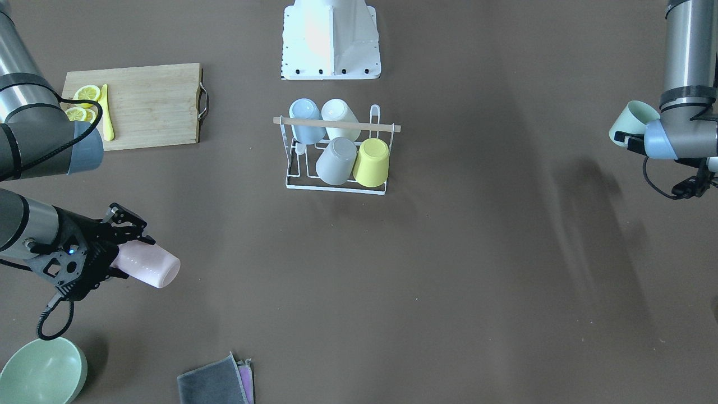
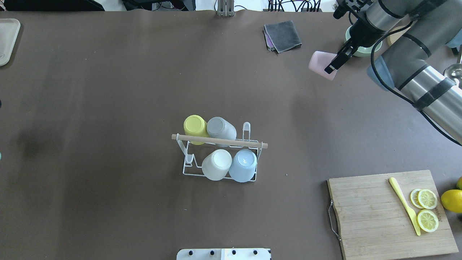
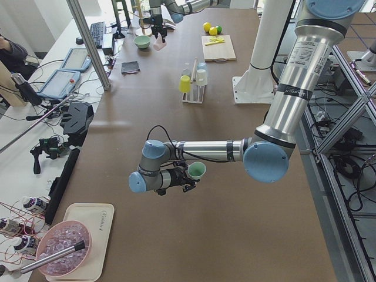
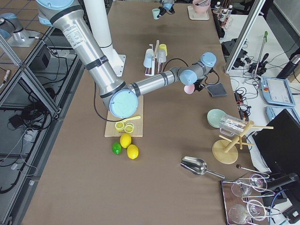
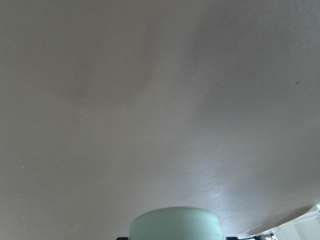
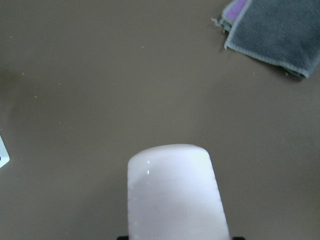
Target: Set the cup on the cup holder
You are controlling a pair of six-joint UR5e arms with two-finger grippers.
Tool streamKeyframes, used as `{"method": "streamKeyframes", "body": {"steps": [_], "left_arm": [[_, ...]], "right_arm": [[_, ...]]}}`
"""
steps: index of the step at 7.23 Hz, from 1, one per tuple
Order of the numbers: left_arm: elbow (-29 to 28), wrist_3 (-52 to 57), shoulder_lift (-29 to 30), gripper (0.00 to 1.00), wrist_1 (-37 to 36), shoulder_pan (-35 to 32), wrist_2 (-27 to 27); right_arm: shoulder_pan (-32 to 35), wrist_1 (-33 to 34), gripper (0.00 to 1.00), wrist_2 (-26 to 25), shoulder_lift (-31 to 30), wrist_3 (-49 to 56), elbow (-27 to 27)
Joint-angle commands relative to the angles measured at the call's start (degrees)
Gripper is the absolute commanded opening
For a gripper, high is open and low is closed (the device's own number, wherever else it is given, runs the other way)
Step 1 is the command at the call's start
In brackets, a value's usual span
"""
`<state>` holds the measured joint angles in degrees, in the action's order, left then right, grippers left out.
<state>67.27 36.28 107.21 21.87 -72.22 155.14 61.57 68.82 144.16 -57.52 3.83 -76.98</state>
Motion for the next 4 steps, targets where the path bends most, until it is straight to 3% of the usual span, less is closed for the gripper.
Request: {"method": "streamKeyframes", "body": {"steps": [1,3,4], "left_arm": [[-0.47,-0.51,-0.24,0.0,1.06,-7.19,-4.4],[-1.0,-7.06,-0.94,0.0,10.6,-12.65,-4.76],[-0.91,-11.27,-0.95,0.0,14.3,-16.68,-7.72]], "right_arm": [[-2.33,-21.35,0.66,1.13,-0.22,-11.24,0.25],[-4.96,-32.65,0.66,-0.62,-0.4,-17.96,0.51],[-6.45,-38.35,0.66,-1.94,-0.57,-21.03,1.3]]}}
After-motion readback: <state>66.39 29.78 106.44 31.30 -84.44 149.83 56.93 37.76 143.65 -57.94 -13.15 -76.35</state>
